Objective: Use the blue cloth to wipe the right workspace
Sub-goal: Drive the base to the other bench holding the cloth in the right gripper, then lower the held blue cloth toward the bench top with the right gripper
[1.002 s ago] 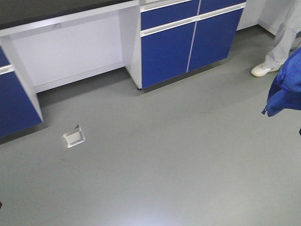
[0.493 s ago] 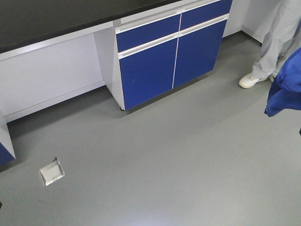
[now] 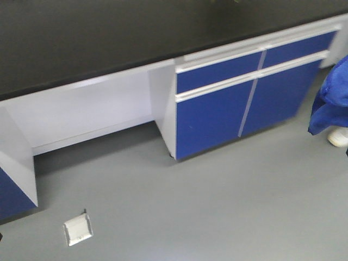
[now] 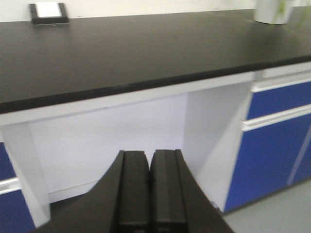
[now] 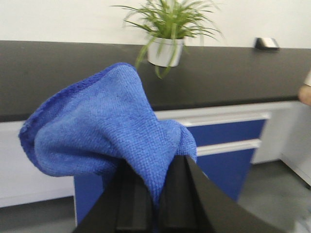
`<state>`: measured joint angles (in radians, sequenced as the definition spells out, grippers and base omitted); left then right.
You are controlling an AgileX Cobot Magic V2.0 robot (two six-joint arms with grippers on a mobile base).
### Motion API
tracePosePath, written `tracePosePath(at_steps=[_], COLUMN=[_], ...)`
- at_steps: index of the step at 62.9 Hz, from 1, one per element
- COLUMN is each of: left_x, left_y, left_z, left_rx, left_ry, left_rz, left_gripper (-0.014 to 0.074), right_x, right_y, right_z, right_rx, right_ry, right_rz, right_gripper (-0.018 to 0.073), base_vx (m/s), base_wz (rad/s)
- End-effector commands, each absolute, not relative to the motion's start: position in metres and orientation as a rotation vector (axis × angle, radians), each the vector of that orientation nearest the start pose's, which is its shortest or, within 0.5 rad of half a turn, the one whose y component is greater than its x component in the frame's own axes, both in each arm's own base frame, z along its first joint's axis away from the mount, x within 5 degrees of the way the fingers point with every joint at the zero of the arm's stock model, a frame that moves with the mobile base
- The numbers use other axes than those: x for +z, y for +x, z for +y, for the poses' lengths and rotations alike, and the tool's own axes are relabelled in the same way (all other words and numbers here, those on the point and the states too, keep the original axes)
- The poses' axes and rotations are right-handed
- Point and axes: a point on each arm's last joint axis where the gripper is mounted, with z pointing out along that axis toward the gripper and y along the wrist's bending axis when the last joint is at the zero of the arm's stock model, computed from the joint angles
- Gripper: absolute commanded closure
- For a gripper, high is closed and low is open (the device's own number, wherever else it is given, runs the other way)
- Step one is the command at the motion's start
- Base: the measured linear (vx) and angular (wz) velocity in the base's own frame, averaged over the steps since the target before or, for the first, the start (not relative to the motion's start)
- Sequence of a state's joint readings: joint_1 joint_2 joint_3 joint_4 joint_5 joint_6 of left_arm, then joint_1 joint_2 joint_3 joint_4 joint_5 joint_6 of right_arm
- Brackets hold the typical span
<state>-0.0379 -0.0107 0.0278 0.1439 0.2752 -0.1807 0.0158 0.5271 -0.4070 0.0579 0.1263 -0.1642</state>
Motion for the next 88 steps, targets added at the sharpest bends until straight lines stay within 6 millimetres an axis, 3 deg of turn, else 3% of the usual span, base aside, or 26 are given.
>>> tracePosePath(at_steps=[1,40,88], left_x=[0.1774,0.1774,0.1774], left_y=[0.056,0.056,0.056], left_z=[0.0002,0.0002,0.0002], left_rx=[-0.042,-0.042,-0.042], left_ry=[-0.025,-0.025,-0.025], left_rz=[1.709,1.709,1.709], left_gripper=[0.0602,0.0602,0.0602], right_x=[0.3159,0.3159,0.3159], right_y=[0.1178,0.1178,0.1178], right_z=[0.0018,0.0018,0.0018], right_rx=[-0.076,-0.076,-0.076], right_ry=[-0.105,-0.105,-0.105], right_rz=[1.611,1.611,1.611], right_gripper=[0.0564,0.0564,0.0564], base_vx=[0.46,0.44,0.31], base_wz=[0.5,0.43,0.18])
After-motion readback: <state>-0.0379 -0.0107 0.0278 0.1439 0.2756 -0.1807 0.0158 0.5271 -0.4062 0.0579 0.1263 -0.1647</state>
